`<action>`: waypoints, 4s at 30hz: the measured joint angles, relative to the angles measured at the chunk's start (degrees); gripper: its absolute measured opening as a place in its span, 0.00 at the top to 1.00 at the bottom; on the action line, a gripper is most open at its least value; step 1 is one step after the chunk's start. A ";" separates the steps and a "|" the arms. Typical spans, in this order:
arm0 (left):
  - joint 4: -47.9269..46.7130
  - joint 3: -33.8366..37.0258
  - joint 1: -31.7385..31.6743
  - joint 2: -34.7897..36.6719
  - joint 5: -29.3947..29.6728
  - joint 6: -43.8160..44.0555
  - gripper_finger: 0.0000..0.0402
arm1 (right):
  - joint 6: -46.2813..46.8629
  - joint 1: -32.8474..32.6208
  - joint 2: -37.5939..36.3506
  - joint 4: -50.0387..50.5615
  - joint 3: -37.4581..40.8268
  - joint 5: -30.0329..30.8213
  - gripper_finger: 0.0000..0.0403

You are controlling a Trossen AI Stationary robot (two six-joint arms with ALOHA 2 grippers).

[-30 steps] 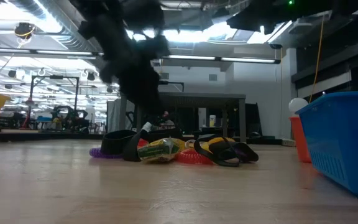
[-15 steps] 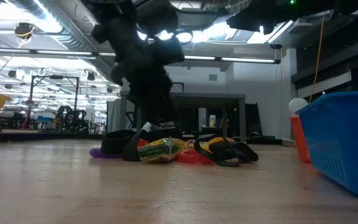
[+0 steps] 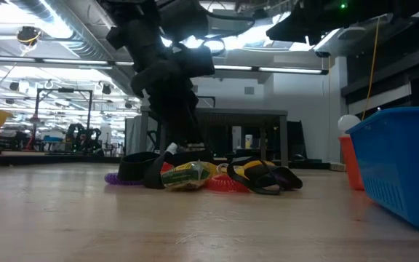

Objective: Pick & Place Office Desk Supplies
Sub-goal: Put the black rubber band into the yellow basket

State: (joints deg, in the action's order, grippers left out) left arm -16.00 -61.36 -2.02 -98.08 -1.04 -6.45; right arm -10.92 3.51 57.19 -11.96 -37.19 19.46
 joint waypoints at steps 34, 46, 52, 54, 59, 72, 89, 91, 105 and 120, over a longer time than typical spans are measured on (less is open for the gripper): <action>-6.88 0.00 -1.12 7.45 -2.49 -2.78 0.99 | 0.21 0.02 0.00 2.55 0.04 -0.85 0.59; -21.58 0.02 10.91 18.57 -18.76 9.42 1.00 | 0.26 0.02 0.00 3.28 0.04 -0.87 0.59; -18.83 2.40 20.95 18.15 -17.37 23.07 0.99 | 0.44 0.02 0.00 3.48 0.04 -0.87 0.59; -16.26 4.08 24.00 17.67 -17.10 28.13 0.99 | 0.44 0.02 0.00 3.46 0.04 -0.88 0.59; -7.09 8.67 30.74 17.48 -12.66 38.68 0.99 | 0.60 0.02 0.00 3.48 0.04 -0.89 0.59; 1.68 15.76 39.17 17.46 -3.41 55.21 0.92 | 1.68 0.02 0.00 3.47 0.04 -1.07 0.59; 0.58 14.82 36.64 17.61 8.70 44.04 0.51 | 1.53 0.02 0.00 3.46 0.04 -1.02 0.59; 0.36 13.65 35.22 17.61 11.14 39.87 0.50 | 1.53 0.02 0.00 3.46 0.04 -1.02 0.59; -11.98 10.45 22.43 14.22 19.83 36.98 0.51 | 2.38 0.02 0.00 3.46 0.04 -0.85 0.59; -1.24 10.39 14.99 7.08 11.83 35.67 0.51 | 2.36 0.04 0.00 3.51 0.04 -1.06 0.59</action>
State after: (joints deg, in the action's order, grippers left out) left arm -17.24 -50.97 12.97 -91.00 10.79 29.22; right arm -8.56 3.54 57.19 -8.45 -37.15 18.40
